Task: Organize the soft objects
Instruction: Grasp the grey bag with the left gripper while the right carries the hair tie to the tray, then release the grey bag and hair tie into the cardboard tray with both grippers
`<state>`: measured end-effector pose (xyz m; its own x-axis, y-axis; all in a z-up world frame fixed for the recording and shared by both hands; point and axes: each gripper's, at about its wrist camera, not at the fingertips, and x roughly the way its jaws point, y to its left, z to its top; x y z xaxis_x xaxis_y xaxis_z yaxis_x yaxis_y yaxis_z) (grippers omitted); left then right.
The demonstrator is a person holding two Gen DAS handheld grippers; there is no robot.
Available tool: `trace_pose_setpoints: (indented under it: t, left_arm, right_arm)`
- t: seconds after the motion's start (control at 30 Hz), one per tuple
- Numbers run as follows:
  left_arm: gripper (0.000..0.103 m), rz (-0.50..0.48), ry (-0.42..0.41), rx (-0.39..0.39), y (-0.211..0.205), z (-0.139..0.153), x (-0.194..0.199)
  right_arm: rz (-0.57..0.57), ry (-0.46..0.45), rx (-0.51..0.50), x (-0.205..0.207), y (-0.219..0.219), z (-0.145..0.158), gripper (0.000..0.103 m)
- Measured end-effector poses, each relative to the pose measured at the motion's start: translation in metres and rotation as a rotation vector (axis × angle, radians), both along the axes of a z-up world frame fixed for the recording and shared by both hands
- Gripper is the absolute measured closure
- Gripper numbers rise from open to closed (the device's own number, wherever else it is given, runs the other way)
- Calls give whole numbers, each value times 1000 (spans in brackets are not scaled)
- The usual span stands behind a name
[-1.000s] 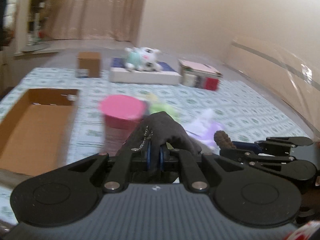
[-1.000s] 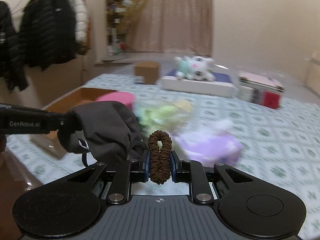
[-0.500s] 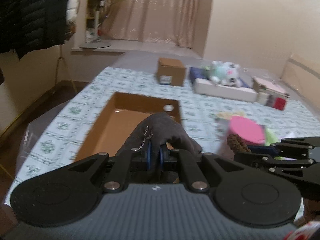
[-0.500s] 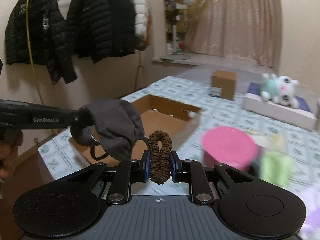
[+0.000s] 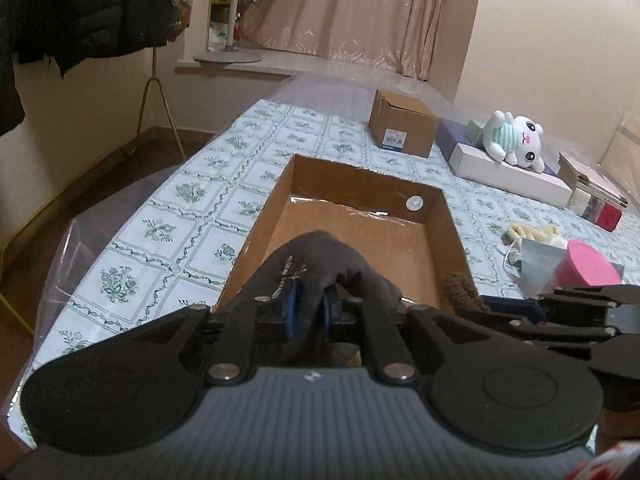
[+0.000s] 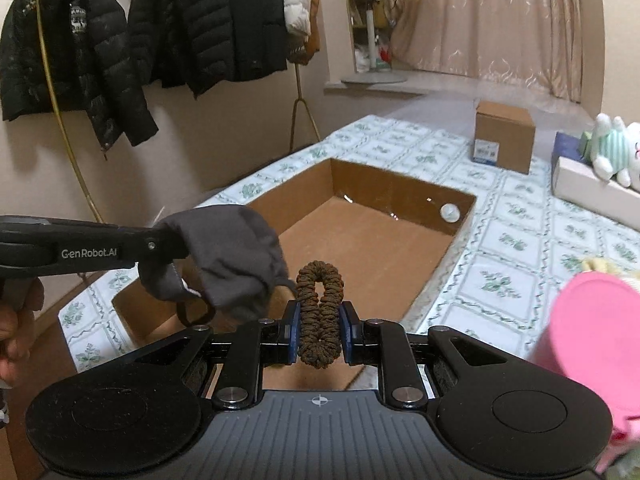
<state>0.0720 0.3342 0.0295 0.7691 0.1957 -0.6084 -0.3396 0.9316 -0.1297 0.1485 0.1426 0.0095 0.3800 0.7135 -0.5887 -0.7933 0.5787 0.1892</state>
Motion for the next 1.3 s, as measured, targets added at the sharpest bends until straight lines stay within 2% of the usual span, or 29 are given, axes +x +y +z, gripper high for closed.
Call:
trace_pose_setpoints:
  t: [0.03, 0.1, 0.17, 0.2, 0.23, 0.3, 0.6, 0.87, 1.07, 1.3]
  left_arm:
    - [74, -1, 0, -5, 1, -2, 1]
    - [67, 1, -10, -12, 2, -5, -1]
    - [64, 6, -15, -19, 4, -6, -3]
    - [63, 8, -17, -23, 5, -6, -4]
    - [61, 14, -17, -23, 5, -6, -7]
    - [60, 19, -22, -19, 4, -5, -12]
    - [52, 58, -30, -32, -7, 0, -46]
    - [38, 62, -40, 14, -47, 11, -75]
    - [34, 12, -45, 6, -87, 13, -89]
    - [34, -52, -50, 21, -137, 14, -94]
  right_arm:
    - [-2, 3, -2, 0, 2, -2, 83]
    - [-3, 6, -6, 1, 6, -5, 83]
    - [7, 5, -7, 1, 9, -7, 82]
    - [14, -1, -11, 1, 11, -9, 77]
    - [16, -8, -18, 0, 12, -10, 59]
    - [19, -17, -17, -1, 11, -12, 41]
    - [5, -50, -16, -25, -10, 0, 40]
    - [-72, -86, 0, -73, -64, 16, 40]
    - [-182, -83, 9, -95, -120, 23, 40]
    - [-365, -76, 23, -97, -195, 30, 40]
